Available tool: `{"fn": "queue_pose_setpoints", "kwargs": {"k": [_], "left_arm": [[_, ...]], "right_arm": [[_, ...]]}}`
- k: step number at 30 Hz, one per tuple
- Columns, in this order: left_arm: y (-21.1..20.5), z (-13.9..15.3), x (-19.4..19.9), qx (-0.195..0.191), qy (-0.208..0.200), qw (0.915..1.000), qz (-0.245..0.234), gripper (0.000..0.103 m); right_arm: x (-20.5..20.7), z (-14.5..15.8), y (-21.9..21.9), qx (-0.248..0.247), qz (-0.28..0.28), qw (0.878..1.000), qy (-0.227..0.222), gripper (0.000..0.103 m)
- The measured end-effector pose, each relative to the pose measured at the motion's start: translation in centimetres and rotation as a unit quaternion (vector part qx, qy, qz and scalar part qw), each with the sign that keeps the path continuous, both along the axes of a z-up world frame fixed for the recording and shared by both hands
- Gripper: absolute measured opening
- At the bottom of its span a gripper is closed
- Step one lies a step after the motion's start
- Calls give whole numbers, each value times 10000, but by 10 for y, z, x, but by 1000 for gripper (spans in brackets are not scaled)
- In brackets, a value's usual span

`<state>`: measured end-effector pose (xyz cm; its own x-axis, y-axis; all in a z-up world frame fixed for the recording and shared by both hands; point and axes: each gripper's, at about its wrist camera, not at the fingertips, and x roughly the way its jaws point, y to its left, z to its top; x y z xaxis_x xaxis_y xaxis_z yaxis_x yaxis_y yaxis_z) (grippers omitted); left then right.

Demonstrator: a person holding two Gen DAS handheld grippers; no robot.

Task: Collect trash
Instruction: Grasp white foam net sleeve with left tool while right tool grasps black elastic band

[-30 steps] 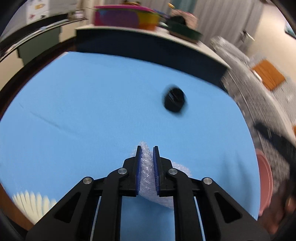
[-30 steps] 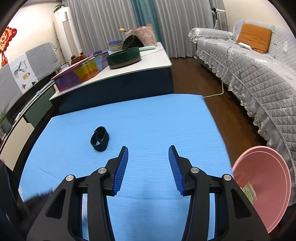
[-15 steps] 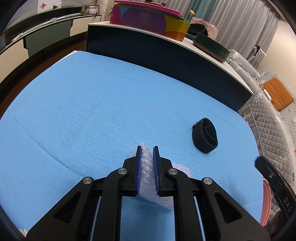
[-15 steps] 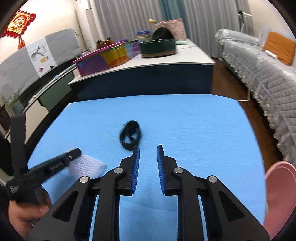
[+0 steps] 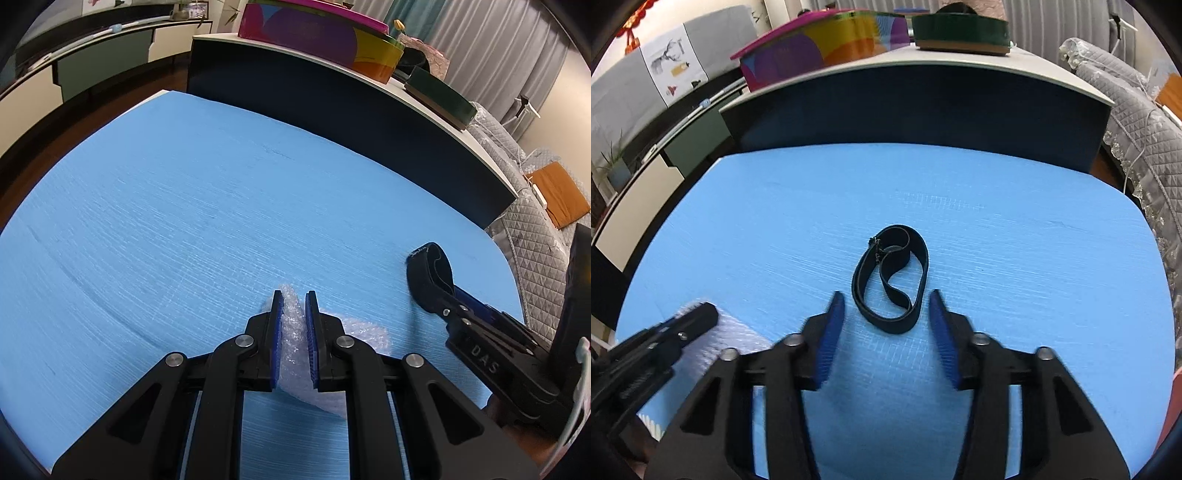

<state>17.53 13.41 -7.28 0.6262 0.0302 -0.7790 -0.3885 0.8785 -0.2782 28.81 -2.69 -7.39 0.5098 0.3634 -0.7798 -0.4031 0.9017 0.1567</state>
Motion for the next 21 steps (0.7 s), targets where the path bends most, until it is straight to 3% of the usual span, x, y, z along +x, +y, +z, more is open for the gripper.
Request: {"fn": "queue_pose_setpoints", "kwargs": {"k": [2, 4, 16, 21], "left_arm": [[1, 0, 1, 7, 1, 10000, -9, 12], [0, 2, 1, 26, -12, 10000, -33, 12], [-17, 16, -8, 173, -226, 9993, -262, 12], [-34, 24, -14, 318, -338, 9980, -432, 12]], "right_arm": [[-2, 2, -1, -37, 63, 9999, -76, 12], [-8, 7, -3, -98, 120, 9997, -200, 9], [-58, 66, -73, -128, -137, 9972, -724, 8], [-85, 86, -115, 163, -509, 9954, -798, 8]]}}
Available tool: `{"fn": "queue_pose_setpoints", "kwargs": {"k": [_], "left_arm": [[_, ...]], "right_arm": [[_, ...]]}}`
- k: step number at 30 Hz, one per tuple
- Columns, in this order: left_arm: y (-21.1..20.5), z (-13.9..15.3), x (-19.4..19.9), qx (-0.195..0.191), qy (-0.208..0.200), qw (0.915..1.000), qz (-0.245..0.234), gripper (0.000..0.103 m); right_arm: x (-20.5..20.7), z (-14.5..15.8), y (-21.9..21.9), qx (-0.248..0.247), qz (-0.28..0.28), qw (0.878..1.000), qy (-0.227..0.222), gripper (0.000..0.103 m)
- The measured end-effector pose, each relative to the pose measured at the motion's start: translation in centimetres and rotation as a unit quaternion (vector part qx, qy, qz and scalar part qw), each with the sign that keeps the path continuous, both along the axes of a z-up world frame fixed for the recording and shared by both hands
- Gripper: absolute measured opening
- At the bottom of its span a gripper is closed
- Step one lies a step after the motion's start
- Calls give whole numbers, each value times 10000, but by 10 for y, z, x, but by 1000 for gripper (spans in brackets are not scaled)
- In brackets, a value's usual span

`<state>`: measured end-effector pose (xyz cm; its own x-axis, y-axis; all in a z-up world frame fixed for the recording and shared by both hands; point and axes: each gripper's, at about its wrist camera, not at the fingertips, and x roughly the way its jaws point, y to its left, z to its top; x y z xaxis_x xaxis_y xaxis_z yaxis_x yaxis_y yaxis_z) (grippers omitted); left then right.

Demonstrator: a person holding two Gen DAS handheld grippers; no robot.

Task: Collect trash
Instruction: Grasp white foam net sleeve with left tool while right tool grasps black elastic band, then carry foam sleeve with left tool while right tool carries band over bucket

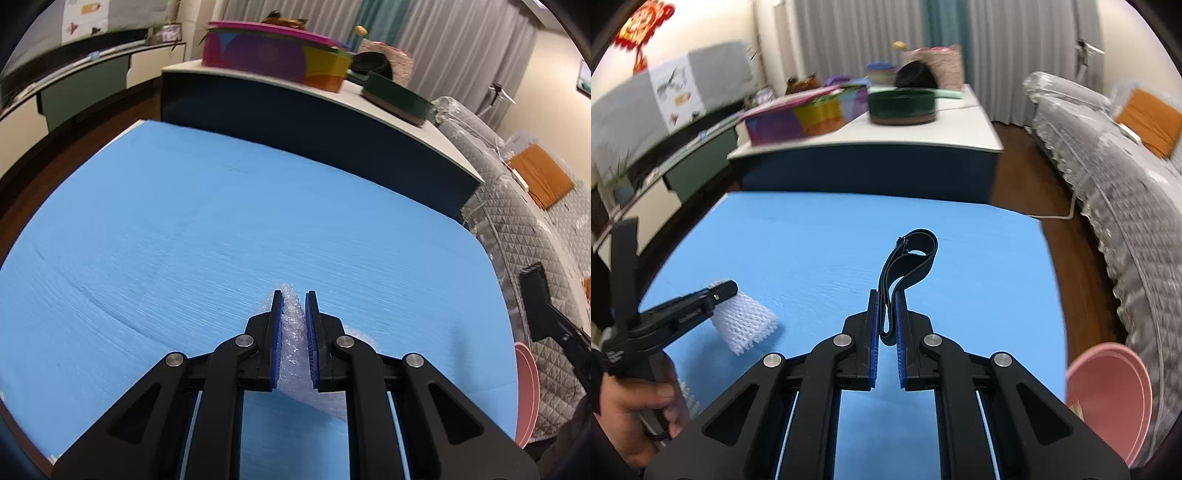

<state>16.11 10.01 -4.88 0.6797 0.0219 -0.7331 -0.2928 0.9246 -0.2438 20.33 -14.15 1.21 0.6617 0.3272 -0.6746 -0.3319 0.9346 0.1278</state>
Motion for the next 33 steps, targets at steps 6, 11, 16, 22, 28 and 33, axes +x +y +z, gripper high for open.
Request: {"fn": "queue_pose_setpoints", "kwargs": {"k": [6, 11, 16, 22, 28, 33], "left_arm": [[-26, 7, -6, 166, -85, 9996, -229, 12], [-50, 13, -7, 306, -172, 9983, -460, 12], [-75, 17, -3, 382, -254, 9968, -661, 12], [-108, 18, 2, 455, -323, 9936, -978, 12], [-138, 20, 7, 491, -389, 9903, -1240, 12], [-158, 21, 10, 537, -427, 9872, -1441, 12]], "right_arm": [[-25, -5, -33, 313, -432, 9986, 40, 8], [-42, 4, -47, 109, -463, 9986, -236, 8], [-50, 6, -75, 136, -696, 9972, -249, 8], [-57, 9, -105, 106, -988, 9946, -293, 9], [-62, 5, -132, 107, -1227, 9921, -243, 9], [-65, 1, -151, 101, -1394, 9900, -194, 9]]}}
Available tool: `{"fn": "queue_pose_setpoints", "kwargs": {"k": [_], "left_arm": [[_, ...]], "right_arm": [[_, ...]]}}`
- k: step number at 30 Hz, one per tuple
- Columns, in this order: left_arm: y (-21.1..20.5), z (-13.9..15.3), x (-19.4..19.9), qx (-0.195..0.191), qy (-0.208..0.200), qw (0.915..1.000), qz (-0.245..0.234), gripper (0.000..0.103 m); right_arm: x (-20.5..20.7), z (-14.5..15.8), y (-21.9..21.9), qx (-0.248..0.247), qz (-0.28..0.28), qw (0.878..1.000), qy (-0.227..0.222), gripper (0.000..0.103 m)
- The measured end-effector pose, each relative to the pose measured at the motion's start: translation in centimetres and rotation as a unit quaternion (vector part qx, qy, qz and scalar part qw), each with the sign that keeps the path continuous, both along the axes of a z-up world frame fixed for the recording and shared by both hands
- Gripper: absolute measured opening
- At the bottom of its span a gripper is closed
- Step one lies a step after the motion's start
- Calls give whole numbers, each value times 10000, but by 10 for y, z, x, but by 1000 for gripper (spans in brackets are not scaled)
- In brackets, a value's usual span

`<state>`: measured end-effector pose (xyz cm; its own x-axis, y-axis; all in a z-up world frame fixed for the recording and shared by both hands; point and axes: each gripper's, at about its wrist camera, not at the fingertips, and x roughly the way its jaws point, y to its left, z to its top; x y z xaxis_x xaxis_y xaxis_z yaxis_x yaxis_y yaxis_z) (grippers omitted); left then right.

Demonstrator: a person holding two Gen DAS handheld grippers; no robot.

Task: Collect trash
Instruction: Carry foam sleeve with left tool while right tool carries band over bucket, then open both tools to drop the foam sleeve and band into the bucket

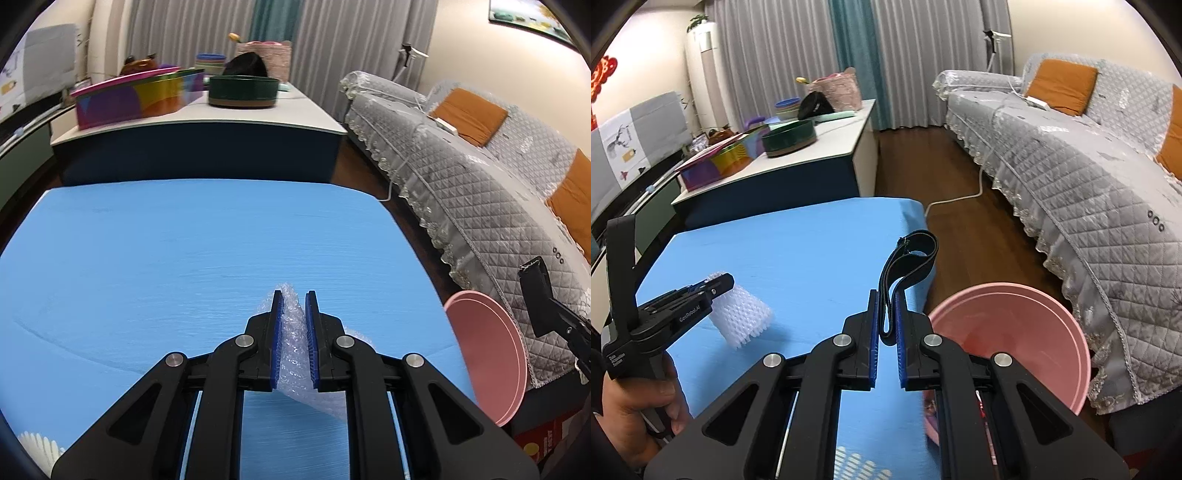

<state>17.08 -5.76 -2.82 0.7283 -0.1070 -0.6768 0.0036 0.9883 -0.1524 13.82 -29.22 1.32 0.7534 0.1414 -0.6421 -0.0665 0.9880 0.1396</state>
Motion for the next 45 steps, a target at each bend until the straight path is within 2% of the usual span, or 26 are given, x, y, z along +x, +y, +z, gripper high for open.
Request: {"fn": "queue_pose_setpoints", "kwargs": {"k": [12, 17, 24, 30, 38, 41, 42, 43, 45], "left_arm": [[-42, 3, 3, 44, -114, 9991, -398, 12], [-70, 6, 2, 0, -217, 9966, -793, 12], [-98, 1, 7, -201, -160, 9923, -1216, 12], [-132, 4, 3, -316, -257, 9848, -1689, 12], [-181, 1, 1, -282, -214, 9698, -2413, 13], [-193, -1, 3, -384, -124, 9649, -2593, 19], [-196, -1, 3, -418, -93, 9639, -2629, 28], [-197, 0, 3, -463, -101, 9633, -2641, 37], [-198, 1, 1, -494, -146, 9633, -2634, 40]], "right_arm": [[-5, -4, -36, 28, -323, 9995, 40, 9], [-8, -8, -59, 112, -547, 9984, 96, 9], [-14, -15, -87, 141, -800, 9965, 176, 9], [-19, -18, -105, 171, -943, 9951, 229, 9], [-28, -25, -126, 228, -1070, 9934, 332, 10], [-29, -30, -134, 263, -1110, 9926, 411, 14], [-28, -33, -136, 296, -1100, 9923, 487, 16], [-28, -35, -138, 310, -1129, 9918, 515, 24], [-29, -36, -142, 335, -1177, 9911, 519, 35]]}}
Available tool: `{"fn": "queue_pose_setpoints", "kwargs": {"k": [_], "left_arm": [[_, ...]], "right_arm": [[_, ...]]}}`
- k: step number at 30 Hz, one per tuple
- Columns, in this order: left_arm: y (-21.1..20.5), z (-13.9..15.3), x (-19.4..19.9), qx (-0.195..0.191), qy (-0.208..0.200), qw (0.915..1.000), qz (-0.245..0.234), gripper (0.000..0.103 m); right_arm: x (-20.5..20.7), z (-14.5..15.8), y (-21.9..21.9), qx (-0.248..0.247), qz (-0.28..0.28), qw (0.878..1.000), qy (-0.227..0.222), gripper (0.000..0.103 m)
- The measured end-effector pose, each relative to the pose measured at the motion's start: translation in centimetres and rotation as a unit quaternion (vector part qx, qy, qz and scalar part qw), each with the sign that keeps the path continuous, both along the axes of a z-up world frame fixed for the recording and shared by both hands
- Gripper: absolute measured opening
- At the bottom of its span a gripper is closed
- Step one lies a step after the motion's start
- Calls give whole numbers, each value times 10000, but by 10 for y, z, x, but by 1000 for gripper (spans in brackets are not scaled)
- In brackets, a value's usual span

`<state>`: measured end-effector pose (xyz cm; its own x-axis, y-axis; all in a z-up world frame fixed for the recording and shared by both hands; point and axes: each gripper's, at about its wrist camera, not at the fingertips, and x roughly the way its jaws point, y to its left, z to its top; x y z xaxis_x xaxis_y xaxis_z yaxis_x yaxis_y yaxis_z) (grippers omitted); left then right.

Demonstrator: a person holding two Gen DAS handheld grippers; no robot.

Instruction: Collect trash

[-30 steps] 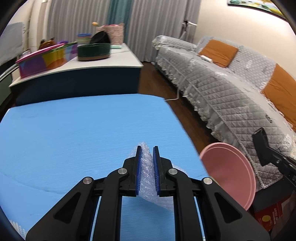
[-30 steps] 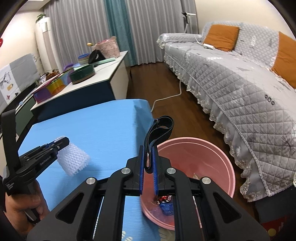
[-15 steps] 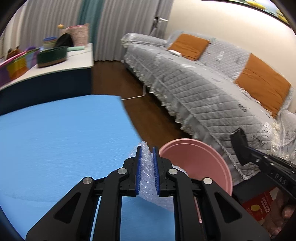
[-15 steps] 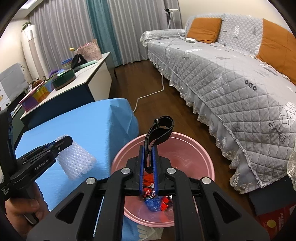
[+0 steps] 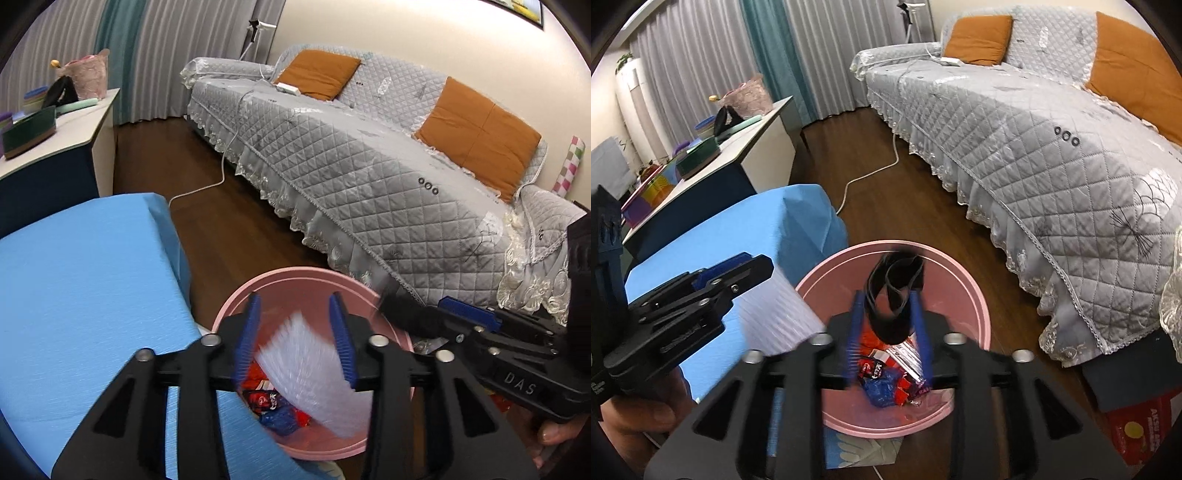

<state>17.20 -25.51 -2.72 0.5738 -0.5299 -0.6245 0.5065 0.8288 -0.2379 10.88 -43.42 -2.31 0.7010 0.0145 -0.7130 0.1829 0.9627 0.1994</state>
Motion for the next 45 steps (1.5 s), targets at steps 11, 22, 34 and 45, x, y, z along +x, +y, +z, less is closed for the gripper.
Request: {"fn": "queue_pose_setpoints", "kwargs": {"k": [11, 22, 34, 45], "left_arm": [[15, 8, -10, 10, -47, 9999, 117, 51], [68, 38, -25, -168, -227, 9974, 662, 67], [154, 103, -103, -19, -1223, 9804, 1542, 76], [239, 83, -172, 482, -846, 9608, 2596, 77]], "right_arm": [[-1, 6, -1, 41, -69, 9999, -92, 52], [-6, 33, 33, -55, 156, 9992, -374, 65], [-52, 112, 109, 114, 667, 9891, -1310, 84], [-112, 108, 184, -433, 797, 9822, -1645, 98]]}}
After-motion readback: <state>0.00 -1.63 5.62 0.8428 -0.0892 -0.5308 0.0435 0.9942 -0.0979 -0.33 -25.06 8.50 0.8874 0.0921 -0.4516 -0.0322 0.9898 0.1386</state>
